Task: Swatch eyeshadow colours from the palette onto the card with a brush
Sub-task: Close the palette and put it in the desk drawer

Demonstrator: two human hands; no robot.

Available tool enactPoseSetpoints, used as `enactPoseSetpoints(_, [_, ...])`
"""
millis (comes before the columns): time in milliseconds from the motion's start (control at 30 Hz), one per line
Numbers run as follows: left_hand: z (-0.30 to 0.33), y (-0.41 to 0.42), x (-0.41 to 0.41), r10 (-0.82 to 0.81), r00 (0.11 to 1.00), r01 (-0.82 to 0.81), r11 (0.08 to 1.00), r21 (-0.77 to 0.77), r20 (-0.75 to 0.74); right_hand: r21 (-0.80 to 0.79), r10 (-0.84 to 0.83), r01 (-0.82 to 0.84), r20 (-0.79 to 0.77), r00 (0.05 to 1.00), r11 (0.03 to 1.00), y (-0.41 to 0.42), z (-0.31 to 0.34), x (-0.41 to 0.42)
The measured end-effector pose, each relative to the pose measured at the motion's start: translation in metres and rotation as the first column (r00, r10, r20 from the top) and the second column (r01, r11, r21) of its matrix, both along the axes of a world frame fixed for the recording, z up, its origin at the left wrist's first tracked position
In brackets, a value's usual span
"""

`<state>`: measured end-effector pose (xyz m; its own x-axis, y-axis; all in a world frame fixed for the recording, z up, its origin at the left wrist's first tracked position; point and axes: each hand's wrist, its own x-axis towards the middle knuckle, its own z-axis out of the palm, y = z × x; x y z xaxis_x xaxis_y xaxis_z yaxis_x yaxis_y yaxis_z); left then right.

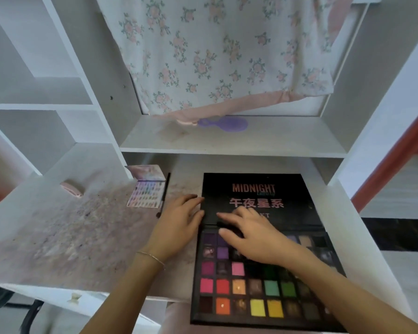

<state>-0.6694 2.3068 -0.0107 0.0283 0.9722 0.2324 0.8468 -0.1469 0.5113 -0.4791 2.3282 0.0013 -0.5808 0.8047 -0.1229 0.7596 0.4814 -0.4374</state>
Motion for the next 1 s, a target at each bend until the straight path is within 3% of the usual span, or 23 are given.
enactPoseSetpoints(100, [-0.006,0.0,0.004,0.018,0.995,-0.026,0.997,-0.074,-0.102,0.026,-0.115,0.122,-0.2,0.973,0.992,0.006,0.0,0.017])
enactPoseSetpoints(233, [-0.011,0.003,0.011,0.05,0.971,-0.088,0.983,-0.158,-0.233,0.126,-0.507,0.532,-0.185,0.842,0.838,0.024,0.0,0.057])
enactPoseSetpoints(300, [-0.012,0.004,0.014,0.058,0.971,-0.101,0.979,-0.175,-0.233,-0.081,-0.634,0.645,-0.309,0.709,0.76,0.029,0.0,0.073])
enactPoseSetpoints(367, [-0.013,0.005,0.016,0.059,0.974,-0.099,0.979,-0.179,-0.217,-0.291,-0.672,0.617,-0.463,0.578,0.731,0.03,0.0,0.08])
enactPoseSetpoints(433, [-0.012,0.005,0.017,0.06,0.981,-0.094,0.978,-0.185,-0.182,-0.398,-0.699,0.594,-0.554,0.452,0.699,0.031,0.002,0.082])
enactPoseSetpoints(533, [-0.009,0.003,0.018,0.061,0.994,-0.078,0.977,-0.196,-0.093,-0.555,-0.781,0.593,-0.582,0.225,0.584,0.038,0.005,0.089])
enactPoseSetpoints(600, [-0.008,0.0,0.018,0.054,0.998,-0.059,0.981,-0.185,-0.033,-0.637,-0.819,0.568,-0.56,0.123,0.521,0.044,0.004,0.097])
enactPoseSetpoints(733, [-0.004,-0.007,0.018,0.031,0.982,-0.017,0.997,-0.079,0.185,-0.63,-0.805,0.561,-0.581,0.12,0.537,0.035,0.001,0.099])
enactPoseSetpoints(867, [0.004,-0.01,0.011,0.145,0.869,-0.099,0.988,-0.119,0.474,-0.551,-0.749,0.56,-0.63,0.207,0.618,0.014,-0.002,0.097])
enactPoseSetpoints(1000, [0.016,-0.005,0.009,0.22,0.848,-0.228,0.973,-0.042,0.483,-0.33,-0.576,0.553,-0.735,0.358,0.765,0.001,0.01,0.097])
